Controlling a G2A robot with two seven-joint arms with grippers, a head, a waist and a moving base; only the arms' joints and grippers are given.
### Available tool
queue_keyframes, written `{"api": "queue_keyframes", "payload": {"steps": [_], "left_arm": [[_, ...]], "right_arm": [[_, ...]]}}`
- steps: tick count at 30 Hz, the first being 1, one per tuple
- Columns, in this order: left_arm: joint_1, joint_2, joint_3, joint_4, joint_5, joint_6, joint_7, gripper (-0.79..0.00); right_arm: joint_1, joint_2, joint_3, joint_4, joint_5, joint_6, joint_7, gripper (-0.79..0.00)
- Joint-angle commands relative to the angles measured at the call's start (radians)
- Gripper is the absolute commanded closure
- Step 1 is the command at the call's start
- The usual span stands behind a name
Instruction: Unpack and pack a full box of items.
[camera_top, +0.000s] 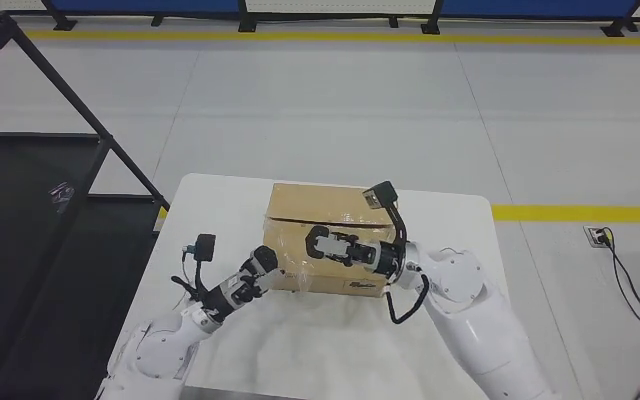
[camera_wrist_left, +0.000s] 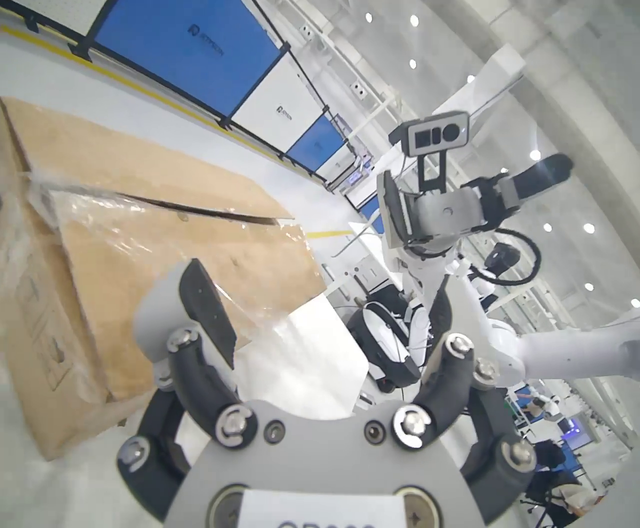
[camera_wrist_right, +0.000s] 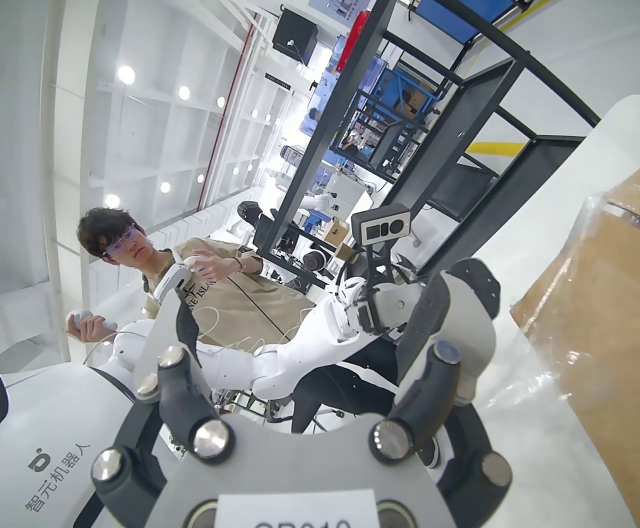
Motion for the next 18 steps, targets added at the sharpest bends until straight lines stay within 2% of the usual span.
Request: {"api": "queue_keyframes", "payload": {"steps": [1, 6, 11, 13, 15, 18], "left_arm": [[-0.006, -0.002, 0.021, 0.003, 0.022, -0.005, 0.012, -0.785], [0.002, 0.003, -0.006, 0.013, -0.032, -0.038, 0.04, -0.785], [0.037, 0.02, -0.128, 0.018, -0.167, -0.086, 0.078, -0.785], [0.059, 0.028, -0.184, 0.026, -0.28, -0.107, 0.08, -0.785], [0.07, 0.038, -0.232, 0.045, -0.363, -0.101, 0.045, -0.785], [0.075, 0.046, -0.265, 0.06, -0.357, -0.069, 0.025, -0.785]], "right_arm": [[-0.001, 0.0, -0.001, 0.001, -0.016, 0.002, -0.015, -0.785], [-0.012, 0.006, 0.004, -0.011, -0.075, 0.034, -0.041, -0.785], [-0.054, 0.026, 0.054, -0.047, -0.145, 0.035, -0.001, -0.785], [-0.088, 0.042, 0.077, -0.09, -0.225, 0.01, 0.058, -0.785], [-0.118, 0.051, 0.094, -0.123, -0.261, 0.012, 0.086, -0.785], [-0.118, 0.051, 0.094, -0.123, -0.261, 0.012, 0.086, -0.785]]}}
